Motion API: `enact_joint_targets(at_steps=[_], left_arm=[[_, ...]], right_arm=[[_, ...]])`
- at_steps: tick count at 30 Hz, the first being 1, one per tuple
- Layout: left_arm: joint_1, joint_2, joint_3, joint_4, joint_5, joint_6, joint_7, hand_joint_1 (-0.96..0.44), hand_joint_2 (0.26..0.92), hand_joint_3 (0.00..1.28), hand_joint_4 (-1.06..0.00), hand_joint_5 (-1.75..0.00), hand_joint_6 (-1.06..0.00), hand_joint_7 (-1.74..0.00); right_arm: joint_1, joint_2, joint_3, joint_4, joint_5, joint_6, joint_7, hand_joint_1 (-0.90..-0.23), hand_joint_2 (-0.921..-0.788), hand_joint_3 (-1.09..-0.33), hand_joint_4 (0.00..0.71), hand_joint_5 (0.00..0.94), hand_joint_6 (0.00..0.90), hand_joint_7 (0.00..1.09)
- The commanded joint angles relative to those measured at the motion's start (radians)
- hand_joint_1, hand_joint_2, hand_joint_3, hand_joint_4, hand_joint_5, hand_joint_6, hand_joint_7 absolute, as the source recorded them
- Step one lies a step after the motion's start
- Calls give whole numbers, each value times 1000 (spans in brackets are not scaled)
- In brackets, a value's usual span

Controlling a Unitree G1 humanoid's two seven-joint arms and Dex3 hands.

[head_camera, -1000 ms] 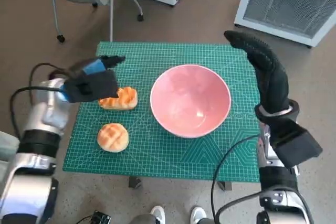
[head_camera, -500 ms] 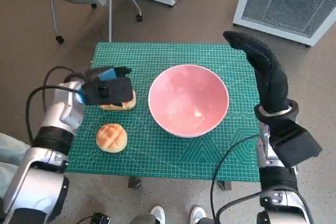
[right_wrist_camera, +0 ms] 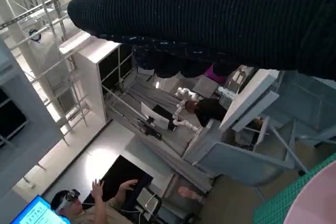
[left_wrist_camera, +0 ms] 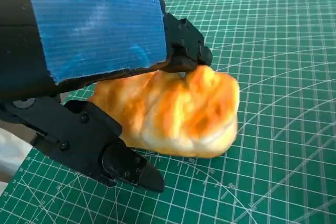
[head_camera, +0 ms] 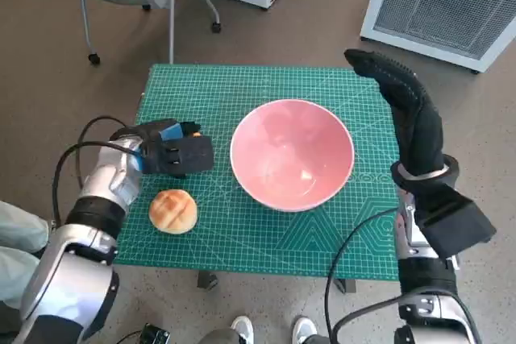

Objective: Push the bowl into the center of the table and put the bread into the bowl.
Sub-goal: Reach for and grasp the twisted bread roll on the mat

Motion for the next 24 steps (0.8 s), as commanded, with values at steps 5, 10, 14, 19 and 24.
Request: enact_joint_targets(at_steps=[5, 10, 14, 19, 24], left_arm=[[-7, -17, -22, 40, 14, 0, 66, 91, 782, 34, -372, -73, -432, -48], [-2, -13, -40, 50, 27, -21, 113, 181, 835, 51, -645, -531, -620, -127], [-5, -6, -54, 57, 35, -47, 149, 258, 903, 70, -681, -1084, -594, -631], [-16, 30, -49, 25, 35, -118, 181, 36, 903, 69, -733, -1169, -641, -1018], [-18, 73, -7, -53, 3, -187, 191, 8, 891, 63, -753, -1107, -693, -1087]], right_arm=[[28, 2, -1, -6, 17, 19, 4, -784, -921, -817, 121, 0, -1, 430], [30, 2, 0, -4, 23, 18, 7, -782, -921, -816, 121, 0, -1, 431], [31, 3, 1, -4, 25, 18, 6, -781, -921, -816, 121, 1, -1, 431], [36, 6, 4, -11, 24, 16, 3, -780, -921, -816, 122, 1, -1, 431], [40, 6, 4, -17, 21, 16, 1, -780, -921, -817, 124, 2, -1, 432]])
